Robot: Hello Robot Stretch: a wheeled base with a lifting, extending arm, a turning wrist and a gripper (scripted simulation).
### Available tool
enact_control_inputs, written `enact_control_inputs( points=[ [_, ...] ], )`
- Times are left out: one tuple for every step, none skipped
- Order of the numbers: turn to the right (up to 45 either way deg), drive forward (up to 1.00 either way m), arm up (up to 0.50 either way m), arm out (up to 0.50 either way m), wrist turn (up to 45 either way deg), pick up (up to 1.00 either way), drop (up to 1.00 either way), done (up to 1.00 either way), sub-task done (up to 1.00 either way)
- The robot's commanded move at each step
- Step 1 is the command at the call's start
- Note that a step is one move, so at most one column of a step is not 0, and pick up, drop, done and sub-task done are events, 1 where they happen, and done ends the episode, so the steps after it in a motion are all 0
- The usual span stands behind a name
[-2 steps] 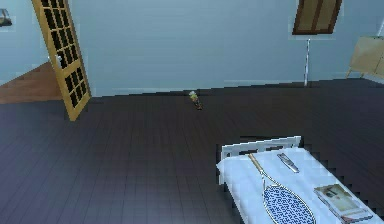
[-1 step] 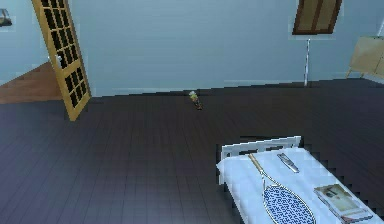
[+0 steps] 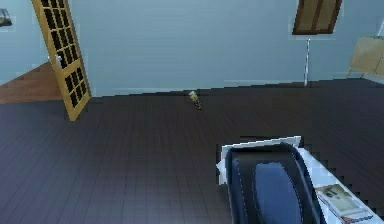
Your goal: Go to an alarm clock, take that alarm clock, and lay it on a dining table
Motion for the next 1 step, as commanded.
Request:
enact_control_inputs(
  points=[
    [-45.0,0.0,0.0,0.0,0.0,0.0,0.0,0.0,0.0]
  ],
)
